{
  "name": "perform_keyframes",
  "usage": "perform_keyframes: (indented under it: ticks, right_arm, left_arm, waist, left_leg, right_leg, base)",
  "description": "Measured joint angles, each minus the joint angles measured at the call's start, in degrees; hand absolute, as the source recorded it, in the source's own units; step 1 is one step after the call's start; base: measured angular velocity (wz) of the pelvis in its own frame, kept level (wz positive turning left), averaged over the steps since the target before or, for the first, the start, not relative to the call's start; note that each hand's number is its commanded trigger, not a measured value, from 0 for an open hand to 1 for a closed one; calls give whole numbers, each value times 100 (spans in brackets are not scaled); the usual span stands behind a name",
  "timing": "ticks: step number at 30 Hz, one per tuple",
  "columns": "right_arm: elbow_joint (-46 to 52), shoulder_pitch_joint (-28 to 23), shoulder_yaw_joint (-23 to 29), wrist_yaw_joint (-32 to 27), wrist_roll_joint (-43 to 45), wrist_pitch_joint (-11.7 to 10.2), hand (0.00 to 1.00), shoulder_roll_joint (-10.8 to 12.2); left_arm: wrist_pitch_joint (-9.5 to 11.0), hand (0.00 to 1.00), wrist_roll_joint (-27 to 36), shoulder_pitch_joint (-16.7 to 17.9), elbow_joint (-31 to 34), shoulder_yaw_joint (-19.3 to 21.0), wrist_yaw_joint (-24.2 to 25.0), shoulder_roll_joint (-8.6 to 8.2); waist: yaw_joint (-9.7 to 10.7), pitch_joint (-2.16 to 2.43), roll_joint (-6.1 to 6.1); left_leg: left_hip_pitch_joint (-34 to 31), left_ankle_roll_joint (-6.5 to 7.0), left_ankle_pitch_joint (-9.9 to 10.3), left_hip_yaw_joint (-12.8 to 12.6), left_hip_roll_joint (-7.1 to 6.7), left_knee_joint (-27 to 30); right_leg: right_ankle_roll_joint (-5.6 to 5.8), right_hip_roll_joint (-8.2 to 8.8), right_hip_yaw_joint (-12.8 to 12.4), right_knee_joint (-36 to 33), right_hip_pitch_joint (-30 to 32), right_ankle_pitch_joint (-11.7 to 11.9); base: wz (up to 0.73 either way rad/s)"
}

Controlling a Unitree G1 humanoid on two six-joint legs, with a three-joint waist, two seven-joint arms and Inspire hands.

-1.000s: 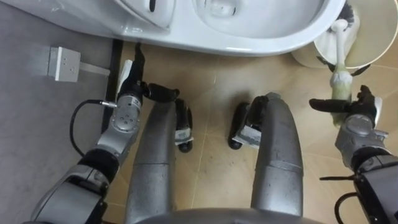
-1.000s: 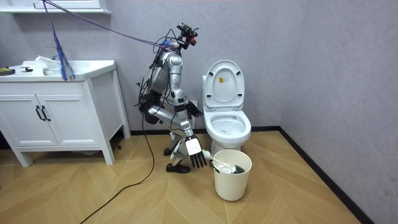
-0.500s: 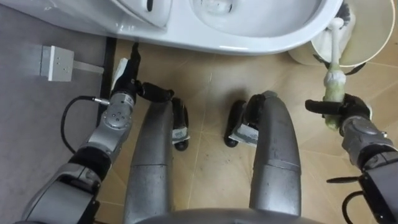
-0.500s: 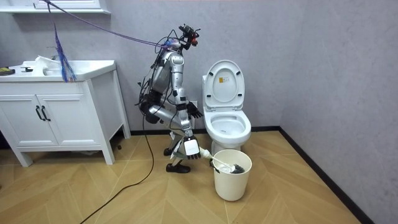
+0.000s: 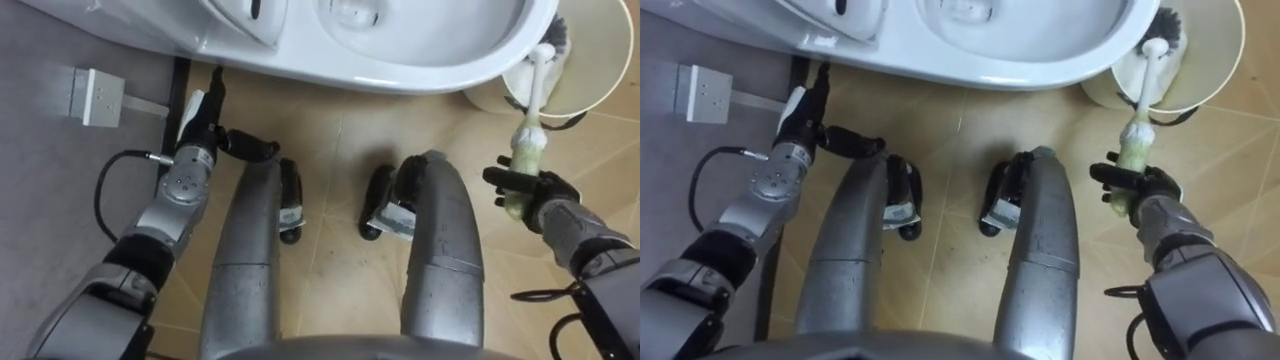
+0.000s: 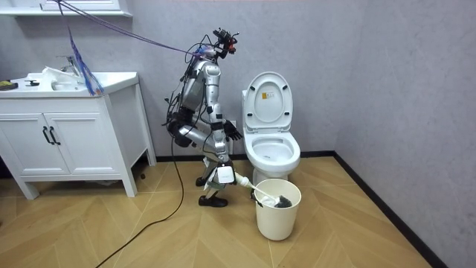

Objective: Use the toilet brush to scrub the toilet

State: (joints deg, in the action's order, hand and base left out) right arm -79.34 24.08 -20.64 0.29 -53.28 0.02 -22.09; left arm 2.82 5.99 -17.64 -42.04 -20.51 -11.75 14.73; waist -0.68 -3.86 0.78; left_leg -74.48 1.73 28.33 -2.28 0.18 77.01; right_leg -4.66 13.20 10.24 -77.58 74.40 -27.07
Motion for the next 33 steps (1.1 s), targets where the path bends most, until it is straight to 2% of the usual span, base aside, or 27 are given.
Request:
perform_keyframes:
  ticks: [6, 11, 12, 15, 16, 18, 19, 20, 22, 24, 29, 33]
  right_arm:
    - [6, -142, 12, 166, -594, 117, 100, 46]
    - [-78, -301, 97, 243, -814, 189, 100, 152]
    - [-78, -361, 184, 247, -818, 254, 100, 181]
    - [-112, -511, 311, 248, -818, 262, 100, 285]
    - [-201, -578, 426, 247, -818, 252, 100, 352]
    - [-332, -619, 535, 238, -812, 260, 100, 446]
    - [-333, -718, 630, 234, -836, 263, 100, 494]
    - [-337, -767, 658, 232, -895, 259, 100, 511]
    - [-337, -908, 836, 226, -1046, 259, 100, 541]
    - [-326, -980, 958, 228, -1048, 258, 100, 538]
    - [-279, -1094, 1212, 235, -1067, 245, 100, 582]
    - [-228, -1218, 1432, 234, -1155, 238, 100, 633]
  left_arm:
    - [-44, 0, -35, 131, 32, -12, -59, -6]
    - [-43, 0, 5, 378, 11, -6, -81, -12]
    - [-44, 0, 6, 470, 8, -6, -85, -15]
    - [-44, 0, 17, 678, -76, 12, -85, -16]
    - [-41, 0, 3, 786, -85, 21, -93, -22]
    - [-31, 0, -4, 922, -130, 22, -98, -32]
    - [-26, 0, 4, 1022, -186, 22, -97, -32]
    - [-26, 0, 9, 1063, -210, 26, -98, -31]
    - [-25, 0, 6, 1187, -315, 32, -95, -32]
    - [-26, 0, -2, 1313, -310, 81, -68, -32]
    - [-26, 0, -162, 1703, -262, 468, 147, -50]
    - [-3, 0, -343, 1937, -243, 548, 234, -87]
  waist:
    - [5, 6, -2]
    - [13, 24, 7]
    - [18, 24, 6]
    - [6, 47, 9]
    - [14, 99, 8]
    - [-1, 112, 2]
    - [-25, 155, -7]
    - [-21, 171, -8]
    - [-94, 180, -9]
    - [-125, 187, -9]
    - [-139, 197, 7]
    - [-124, 203, 2]
  left_leg:
    - [215, 7, -8, -5, 5, -81]
    - [681, 34, -112, -30, 5, -502]
    - [859, 37, -171, -25, 8, -681]
    - [1434, 33, -319, -31, 14, -1251]
    - [1662, 45, -387, -40, 10, -1514]
    - [2075, 50, -480, -43, 11, -1893]
    - [2323, 56, -545, -39, 13, -2150]
    - [2443, 59, -581, -40, 11, -2280]
    - [2946, 85, -715, -71, 8, -2783]
    - [3258, 103, -785, -73, 10, -3073]
    - [4020, 122, -872, -63, -36, -3671]
    - [4679, 116, -1023, -7, -96, -4281]
  right_leg:
    - [4, 4, 18, 64, -228, -2]
    - [46, 10, 66, 472, -681, 92]
    - [57, -28, 99, 666, -868, 158]
    - [127, -132, 138, 1262, -1438, 344]
    - [162, -160, 159, 1529, -1672, 422]
    - [223, -229, 201, 1922, -2087, 533]
    - [238, -248, 256, 2201, -2352, 610]
    - [249, -255, 276, 2331, -2478, 648]
    - [316, -324, 285, 2838, -2963, 807]
    - [366, -330, 302, 3110, -3270, 866]
    - [442, -349, 343, 3636, -4002, 939]
    - [511, -363, 422, 4167, -4663, 1015]
  base:
    - [0]
    - [1]
    - [-7]
    - [-8]
    - [-5]
    - [-2]
    - [0]
    - [0]
    - [-4]
    - [2]
    - [2]
    - [10]
